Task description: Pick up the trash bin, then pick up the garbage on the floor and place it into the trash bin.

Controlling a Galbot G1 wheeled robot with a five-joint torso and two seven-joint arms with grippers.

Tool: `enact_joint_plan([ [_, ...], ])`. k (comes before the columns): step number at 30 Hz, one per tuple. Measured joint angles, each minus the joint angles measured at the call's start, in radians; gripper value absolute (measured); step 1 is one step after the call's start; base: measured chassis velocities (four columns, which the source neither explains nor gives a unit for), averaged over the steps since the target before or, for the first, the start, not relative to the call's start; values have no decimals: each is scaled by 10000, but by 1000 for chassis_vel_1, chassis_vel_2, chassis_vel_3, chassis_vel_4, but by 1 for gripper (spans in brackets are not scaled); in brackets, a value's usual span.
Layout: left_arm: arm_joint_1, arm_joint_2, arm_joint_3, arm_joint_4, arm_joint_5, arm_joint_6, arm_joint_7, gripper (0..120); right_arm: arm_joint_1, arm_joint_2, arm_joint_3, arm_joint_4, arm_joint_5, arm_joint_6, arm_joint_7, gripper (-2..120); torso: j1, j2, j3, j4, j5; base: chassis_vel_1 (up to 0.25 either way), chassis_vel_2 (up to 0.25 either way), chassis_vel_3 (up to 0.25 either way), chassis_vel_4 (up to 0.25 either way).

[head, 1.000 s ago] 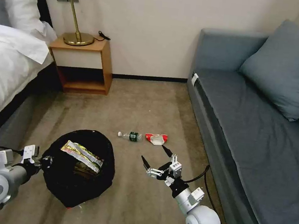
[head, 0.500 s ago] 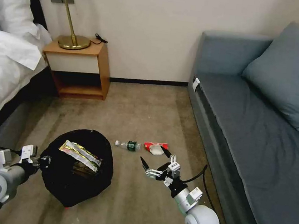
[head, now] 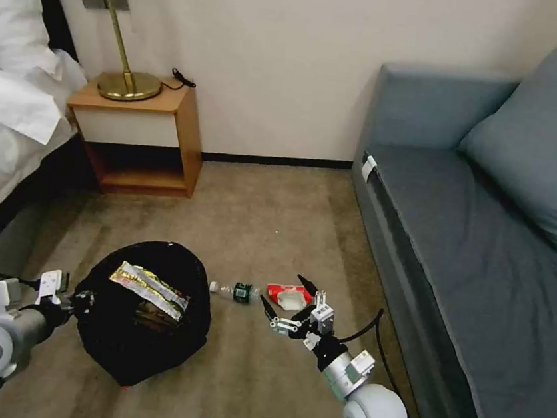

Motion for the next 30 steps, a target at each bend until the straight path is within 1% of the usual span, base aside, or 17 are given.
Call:
enact_joint_plan([
  [15, -11, 16, -6, 23, -10, 0, 4, 4, 112, -175, -71, -437, -306, -15, -78, 100, 0, 0, 0, -1, -1, -118, 112, 118, -115],
  [26, -59, 132, 0, 30, -40, 0, 8, 4, 124, -454, -226, -801, -731, -60, -203, 100, 0, 0, 0, 0, 0, -101, 109, 115, -105],
  [30, -63, 152, -2, 29, -63, 0, 8, 4, 127, -634, -221, -1010, -1113, -112, -552, 100, 0, 1, 0, 0, 0, -112, 103, 105, -117],
])
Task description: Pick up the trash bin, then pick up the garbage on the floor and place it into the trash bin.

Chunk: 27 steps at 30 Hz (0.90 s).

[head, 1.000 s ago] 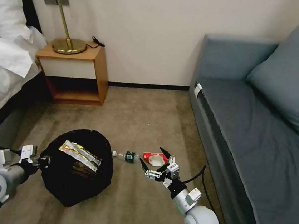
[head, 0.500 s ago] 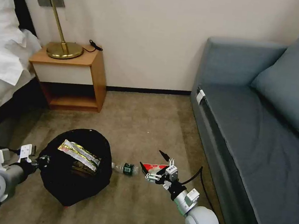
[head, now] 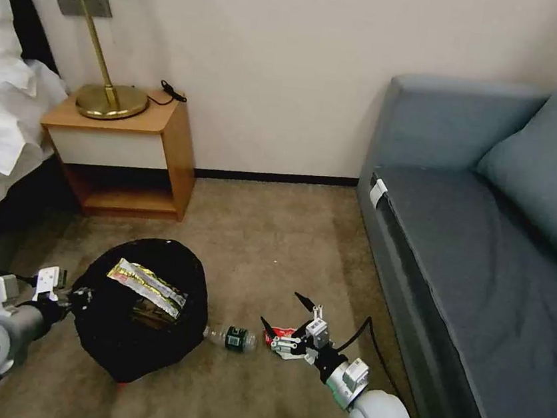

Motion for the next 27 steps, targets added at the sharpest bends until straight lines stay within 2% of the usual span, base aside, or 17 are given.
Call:
enact_joint_plan([
  [4, 5, 33, -12, 0, -12, 0, 0, 4, 103, -240, 35, -312, -143, -40, -655, 100, 0, 0, 0, -2, -1, -88, 90, 89, -106],
  [8, 9, 41, -11, -33, -17, 0, -6, 4, 361, -362, 92, -715, -841, -7, -1370, 100, 1, 0, 1, -1, 0, -23, 31, 25, -26],
  [12, 92, 65, -16, -177, -19, 0, -30, 4, 904, -500, 201, -1567, -1540, 62, -2564, 100, 0, 0, 0, 0, 0, 0, 0, 0, 0],
  [15, 133, 87, -46, -244, -20, 0, -47, 4, 1257, -510, 237, -2079, -1741, 65, -3097, 100, 0, 0, 0, -1, 1, 0, 0, 0, 0],
  [17, 164, 96, -85, -296, -20, 0, -70, 4, 1661, -469, 256, -2628, -1960, 92, -3502, 100, 1, 0, 0, 0, 0, 0, 0, 0, 0],
  [24, 272, 98, -180, -348, -22, 0, -81, 4, 2603, -145, 304, -4007, -2855, 399, -4005, 100, 0, 0, 0, 1, 1, 0, 0, 0, 0],
  [27, 281, 95, -228, -317, -30, 0, -80, 4, 2979, -5, 318, -4646, -3222, 532, -4751, 100, 0, 0, 0, 0, 0, 0, 0, 0, 0],
])
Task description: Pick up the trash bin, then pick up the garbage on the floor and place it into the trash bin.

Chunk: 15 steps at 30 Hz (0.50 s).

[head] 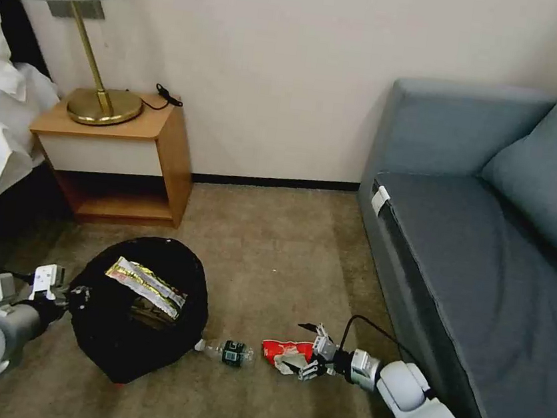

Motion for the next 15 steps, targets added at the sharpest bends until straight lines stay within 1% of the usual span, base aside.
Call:
enact_joint_plan([
  [5, 22, -83, -34, 5, -3, -1, 0, 4, 200, 108, 19, -484, -347, 108, -193, 99, 0, 0, 0, -1, -2, 0, 0, 0, 0],
  [6, 39, -106, -34, 9, -3, 0, 0, 4, 258, 174, 30, -658, -418, 121, -154, 97, 0, 0, 0, -1, -1, 0, 0, 0, 0],
  [8, 61, -118, -34, 23, -1, 0, 0, 4, 388, 309, 47, -997, -594, 176, -92, 92, 0, 0, 0, 0, -1, 0, 0, 0, 0],
  [10, 66, -118, -38, 32, 1, -1, 0, 4, 513, 401, 45, -1263, -751, 250, -46, 83, 0, 0, 0, 0, -1, 0, 0, 0, 0],
  [11, 66, -118, -38, 32, 1, -1, 0, 4, 513, 401, 45, -1263, -751, 250, -46, 83, 0, 0, 0, 0, -1, 0, 0, 0, 0],
  [14, 64, -118, -63, 33, 3, 0, -3, 4, 615, 497, 40, -1568, -897, 321, 55, 68, 0, 0, 0, 0, -1, 0, 0, 0, 0],
  [15, 64, -118, -63, 33, 3, 0, -3, 4, 615, 497, 40, -1568, -897, 321, 55, 68, 0, 0, 0, 0, -1, 0, 0, 0, 0],
])
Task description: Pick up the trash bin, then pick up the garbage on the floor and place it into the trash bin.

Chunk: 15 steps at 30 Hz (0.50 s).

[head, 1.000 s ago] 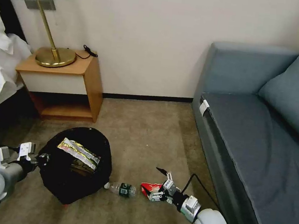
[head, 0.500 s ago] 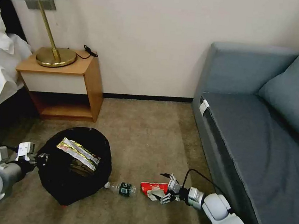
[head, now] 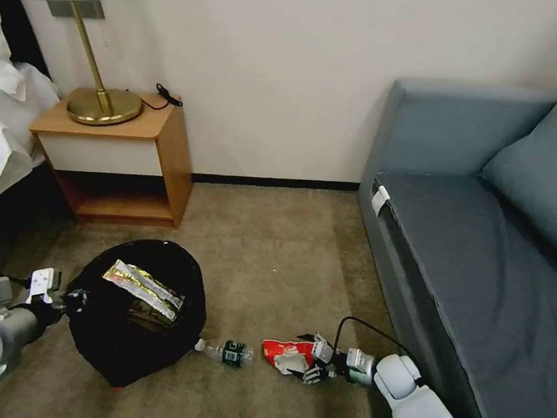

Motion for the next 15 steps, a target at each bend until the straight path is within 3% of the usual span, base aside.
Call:
enact_joint_plan([
  [9, 9, -26, -16, -14, 6, 0, -6, 4, 66, 52, -28, -174, -15, 68, 38, 32, 0, 0, 0, 0, 0, 0, 0, 0, 0],
  [15, 11, -23, -32, -23, 7, 0, -6, 4, 68, 67, -32, -191, -46, 102, 25, 17, 0, 0, 0, 0, 0, 0, 0, 0, 0],
])
